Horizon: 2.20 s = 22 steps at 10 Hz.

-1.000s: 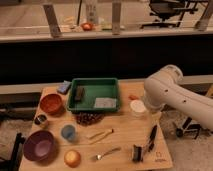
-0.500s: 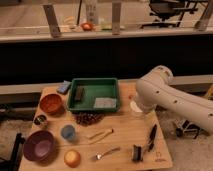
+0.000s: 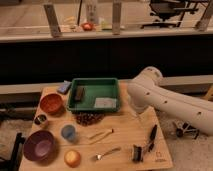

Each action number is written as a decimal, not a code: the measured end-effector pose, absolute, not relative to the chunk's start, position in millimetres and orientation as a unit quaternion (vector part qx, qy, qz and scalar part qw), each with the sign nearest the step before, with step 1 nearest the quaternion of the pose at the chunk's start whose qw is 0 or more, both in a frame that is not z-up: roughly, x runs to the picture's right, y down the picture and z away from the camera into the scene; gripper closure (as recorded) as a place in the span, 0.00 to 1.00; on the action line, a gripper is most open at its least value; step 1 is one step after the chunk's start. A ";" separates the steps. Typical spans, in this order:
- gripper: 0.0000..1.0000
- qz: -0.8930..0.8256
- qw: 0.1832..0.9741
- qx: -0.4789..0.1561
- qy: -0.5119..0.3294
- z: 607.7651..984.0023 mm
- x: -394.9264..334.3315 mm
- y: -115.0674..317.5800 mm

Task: Place banana in red bowl

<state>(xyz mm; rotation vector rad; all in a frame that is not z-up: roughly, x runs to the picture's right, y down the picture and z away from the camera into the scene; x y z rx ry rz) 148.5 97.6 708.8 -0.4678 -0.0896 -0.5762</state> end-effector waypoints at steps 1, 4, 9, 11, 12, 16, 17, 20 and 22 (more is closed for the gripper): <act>0.20 -0.293 0.928 -0.227 -0.046 710.6 145.9 98.4; 0.20 -0.320 0.919 -0.225 -0.051 714.4 138.2 101.3; 0.20 -0.375 0.898 -0.221 -0.068 724.1 115.5 106.1; 0.20 -0.395 0.889 -0.219 -0.080 728.3 104.1 108.5; 0.20 -0.402 0.885 -0.218 -0.084 729.6 103.4 109.8; 0.20 -0.420 0.876 -0.215 -0.103 735.9 98.2 113.9; 0.20 -0.423 0.874 -0.214 -0.106 737.0 96.1 114.0; 0.20 -0.440 0.864 -0.213 -0.121 742.0 88.1 115.7; 0.20 -0.451 0.857 -0.211 -0.135 746.9 78.2 116.7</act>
